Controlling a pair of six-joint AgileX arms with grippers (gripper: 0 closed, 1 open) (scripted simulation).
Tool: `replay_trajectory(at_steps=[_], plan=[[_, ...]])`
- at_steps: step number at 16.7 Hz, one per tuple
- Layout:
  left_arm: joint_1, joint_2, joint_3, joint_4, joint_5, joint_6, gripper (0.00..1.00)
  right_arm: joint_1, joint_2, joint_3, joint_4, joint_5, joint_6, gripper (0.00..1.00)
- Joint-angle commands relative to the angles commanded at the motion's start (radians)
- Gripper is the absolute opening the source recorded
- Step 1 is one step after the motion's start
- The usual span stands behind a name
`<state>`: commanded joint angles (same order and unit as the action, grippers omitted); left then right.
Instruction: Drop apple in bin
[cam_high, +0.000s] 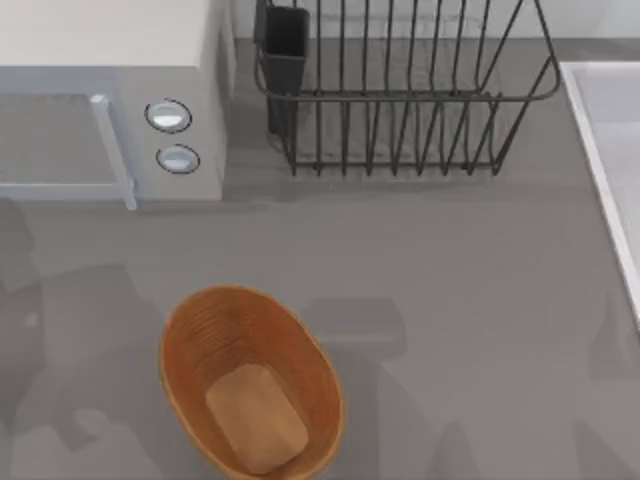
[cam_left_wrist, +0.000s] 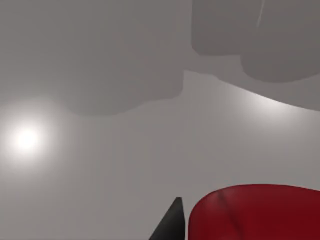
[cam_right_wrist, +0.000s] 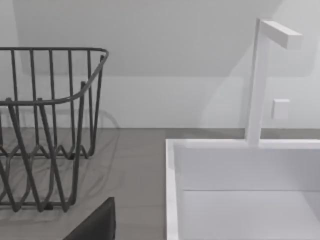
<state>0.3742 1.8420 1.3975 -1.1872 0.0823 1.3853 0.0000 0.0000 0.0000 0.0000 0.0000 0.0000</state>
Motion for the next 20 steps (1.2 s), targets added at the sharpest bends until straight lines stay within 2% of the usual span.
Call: replay_trajectory(at_steps=[5,10,13,16,20], plan=[[-0.076,-0.060,0.155,-0.140,-0.006,-0.043,0.00,0.000,0.000,0.000,0.000,0.000,0.000,1.00],[-0.077,-0.059,0.156,-0.141,-0.006,-0.043,0.00,0.000,0.000,0.000,0.000,0.000,0.000,1.00],[-0.139,-0.067,0.155,-0.140,-0.019,-0.077,0.00,0.000,0.000,0.000,0.000,0.000,0.000,1.00],[-0.293,-0.084,0.143,-0.140,-0.048,-0.152,0.00,0.000,0.000,0.000,0.000,0.000,0.000,1.00],[-0.626,-0.112,0.107,-0.145,-0.100,-0.290,0.00,0.000,0.000,0.000,0.000,0.000,0.000,1.00]])
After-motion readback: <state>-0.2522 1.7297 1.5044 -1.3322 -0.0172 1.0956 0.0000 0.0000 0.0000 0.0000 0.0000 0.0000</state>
